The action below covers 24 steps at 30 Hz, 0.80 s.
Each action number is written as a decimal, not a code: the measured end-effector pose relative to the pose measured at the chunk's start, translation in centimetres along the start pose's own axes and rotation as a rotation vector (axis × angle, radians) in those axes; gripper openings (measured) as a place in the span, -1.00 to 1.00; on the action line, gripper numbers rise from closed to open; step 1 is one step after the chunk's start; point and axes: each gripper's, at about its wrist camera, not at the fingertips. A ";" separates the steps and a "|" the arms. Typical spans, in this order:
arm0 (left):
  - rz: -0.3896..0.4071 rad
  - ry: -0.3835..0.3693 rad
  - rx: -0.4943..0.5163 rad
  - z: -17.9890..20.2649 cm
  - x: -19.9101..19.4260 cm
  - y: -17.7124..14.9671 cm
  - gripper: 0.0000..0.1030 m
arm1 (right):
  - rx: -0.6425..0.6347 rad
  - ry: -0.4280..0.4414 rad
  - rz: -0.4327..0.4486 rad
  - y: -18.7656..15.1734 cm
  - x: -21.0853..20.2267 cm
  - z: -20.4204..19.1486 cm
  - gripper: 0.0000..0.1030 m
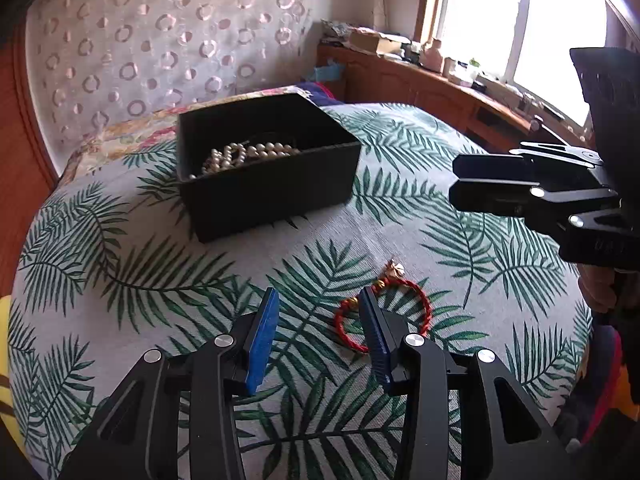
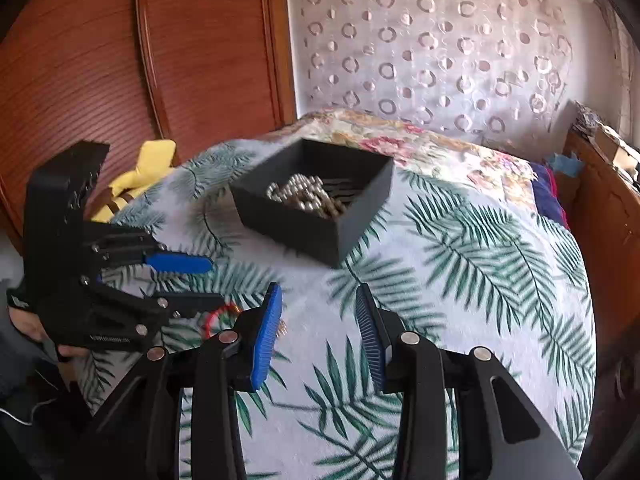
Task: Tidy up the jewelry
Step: 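Grasp the red string bracelet with the left gripper and lift it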
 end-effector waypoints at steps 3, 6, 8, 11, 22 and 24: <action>-0.012 -0.004 0.010 0.3 0.3 0.0 -0.24 | 0.007 -0.006 -0.010 -1.0 0.0 0.4 -0.20; -0.026 -0.004 0.022 0.5 0.7 0.0 -0.24 | 0.012 -0.002 -0.017 -1.2 0.0 0.4 -0.20; -0.030 -0.010 0.030 0.7 0.9 0.0 -0.24 | 0.013 0.001 -0.021 -1.4 0.1 0.3 -0.20; -0.047 -0.015 0.052 1.2 1.3 0.0 -0.53 | 0.013 0.007 -0.033 -1.7 0.3 0.1 -0.20; -0.041 -0.054 0.082 1.7 -0.6 -1.4 -0.96 | -0.013 0.039 -0.091 -2.5 2.3 -1.1 -0.20; -0.034 -0.060 0.078 1.7 -1.3 -1.8 -0.96 | -0.015 0.047 -0.098 -2.5 2.7 -1.4 -0.20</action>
Point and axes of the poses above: each gripper's, at about its wrist camera, not at the fingertips, and x roughly the way its jaws point, z to its right, y to its top, and after that the axes turned 4 degrees about x, right-handed
